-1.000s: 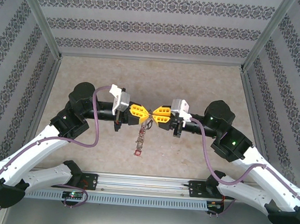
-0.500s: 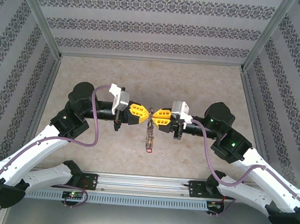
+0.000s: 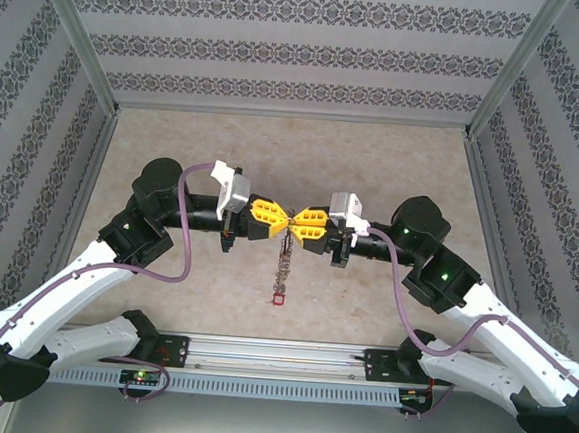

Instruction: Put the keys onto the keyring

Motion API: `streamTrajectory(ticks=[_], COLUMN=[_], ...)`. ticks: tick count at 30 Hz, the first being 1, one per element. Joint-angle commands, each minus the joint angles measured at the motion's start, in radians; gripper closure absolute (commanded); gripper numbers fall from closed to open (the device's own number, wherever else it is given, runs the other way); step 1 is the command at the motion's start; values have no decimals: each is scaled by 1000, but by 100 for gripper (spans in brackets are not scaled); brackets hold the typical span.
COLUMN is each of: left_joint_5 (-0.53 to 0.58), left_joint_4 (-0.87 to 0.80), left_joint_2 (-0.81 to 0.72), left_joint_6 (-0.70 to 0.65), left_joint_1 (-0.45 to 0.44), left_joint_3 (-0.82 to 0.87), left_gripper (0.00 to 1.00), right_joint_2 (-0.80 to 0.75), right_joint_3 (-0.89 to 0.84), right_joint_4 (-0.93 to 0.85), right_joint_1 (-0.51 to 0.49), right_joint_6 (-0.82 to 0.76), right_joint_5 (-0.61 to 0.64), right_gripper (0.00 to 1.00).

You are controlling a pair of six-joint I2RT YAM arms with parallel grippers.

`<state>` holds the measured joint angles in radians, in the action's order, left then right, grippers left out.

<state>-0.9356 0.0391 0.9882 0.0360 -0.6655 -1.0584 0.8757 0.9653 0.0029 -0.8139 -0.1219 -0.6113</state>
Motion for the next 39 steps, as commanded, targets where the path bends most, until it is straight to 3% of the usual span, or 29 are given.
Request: streamTrajectory(ticks=[1, 4, 8, 10, 14, 19, 27, 39], left_joint_5=[-25, -22, -12, 8, 102, 194, 192, 193], left_joint_4=[88, 88, 64, -69, -453, -641, -626, -666], left_joint_2=[-9, -10, -10, 1, 27, 48, 98, 155], left_joint_6=[19, 18, 16, -34, -222, -332, -339, -373], left_joint_1=[9, 9, 9, 9, 6, 2, -11, -29], left_joint_3=[-27, -27, -34, -76, -204, -276, -304, -334], left_gripper=[100, 100, 100, 100, 69, 59, 57, 72], right_joint_2=[5, 11, 7, 1, -3, 39, 120, 183], right_joint_3=[-10, -7, -1, 12, 62, 148, 285, 354], right_joint_4=[72, 68, 40, 3, -129, -294, -499, -580], right_joint_1=[-4, -4, -5, -4, -1, 2, 2, 1], right_joint_6=[25, 22, 5, -13, -70, -140, -205, -230], right_joint_5=[-27, -35, -12, 15, 65, 74, 96, 111], right_gripper=[88, 100, 100, 100, 100, 100, 100, 100])
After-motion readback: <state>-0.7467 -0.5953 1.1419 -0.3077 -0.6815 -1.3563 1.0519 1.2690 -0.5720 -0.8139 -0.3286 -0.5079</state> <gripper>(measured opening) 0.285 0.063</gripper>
